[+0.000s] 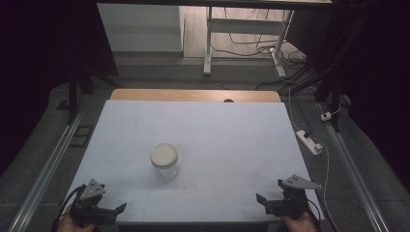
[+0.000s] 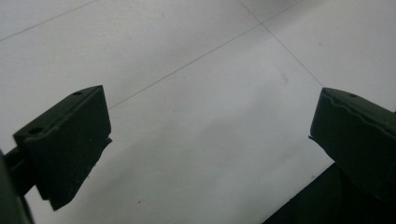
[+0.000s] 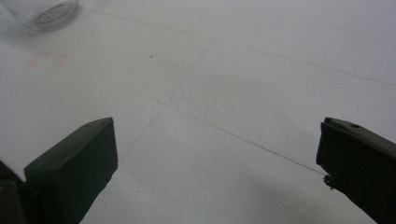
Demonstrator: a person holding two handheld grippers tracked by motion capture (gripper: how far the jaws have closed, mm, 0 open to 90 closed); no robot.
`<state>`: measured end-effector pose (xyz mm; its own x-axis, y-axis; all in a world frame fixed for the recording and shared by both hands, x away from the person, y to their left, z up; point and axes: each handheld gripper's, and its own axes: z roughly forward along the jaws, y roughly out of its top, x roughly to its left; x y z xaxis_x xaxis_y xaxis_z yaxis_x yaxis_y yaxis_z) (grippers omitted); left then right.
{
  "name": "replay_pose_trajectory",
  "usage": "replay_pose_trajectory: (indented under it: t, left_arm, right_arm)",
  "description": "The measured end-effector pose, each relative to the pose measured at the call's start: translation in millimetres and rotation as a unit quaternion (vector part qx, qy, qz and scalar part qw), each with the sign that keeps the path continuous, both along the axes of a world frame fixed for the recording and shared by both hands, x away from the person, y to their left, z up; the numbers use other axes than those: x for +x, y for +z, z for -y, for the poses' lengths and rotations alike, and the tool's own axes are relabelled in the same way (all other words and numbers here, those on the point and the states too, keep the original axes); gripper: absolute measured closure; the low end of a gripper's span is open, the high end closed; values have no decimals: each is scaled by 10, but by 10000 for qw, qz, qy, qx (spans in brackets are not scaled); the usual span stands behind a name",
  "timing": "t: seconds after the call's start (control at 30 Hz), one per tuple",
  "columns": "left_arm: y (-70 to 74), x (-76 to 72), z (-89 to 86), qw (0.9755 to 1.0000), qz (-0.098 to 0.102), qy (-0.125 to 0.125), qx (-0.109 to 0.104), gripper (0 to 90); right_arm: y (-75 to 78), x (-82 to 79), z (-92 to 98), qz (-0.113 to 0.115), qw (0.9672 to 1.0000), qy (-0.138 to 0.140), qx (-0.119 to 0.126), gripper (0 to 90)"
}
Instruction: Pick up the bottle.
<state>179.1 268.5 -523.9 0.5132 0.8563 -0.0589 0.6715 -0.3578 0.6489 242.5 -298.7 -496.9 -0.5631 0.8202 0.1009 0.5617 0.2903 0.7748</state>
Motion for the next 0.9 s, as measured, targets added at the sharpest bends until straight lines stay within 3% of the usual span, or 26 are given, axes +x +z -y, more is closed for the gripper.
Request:
replay_pose_trajectory:
  t: [0.5, 0.9]
  left_arm:
    - [-5, 30, -92, 9986, -178, 38, -495, 0]
    - [-5, 34, -106, 9977, -229, -106, -625, 0]
  right_arm:
    - [-9, 5, -40, -65, 9996, 222, -134, 0]
    - [-15, 10, -61, -89, 9993, 298, -219, 0]
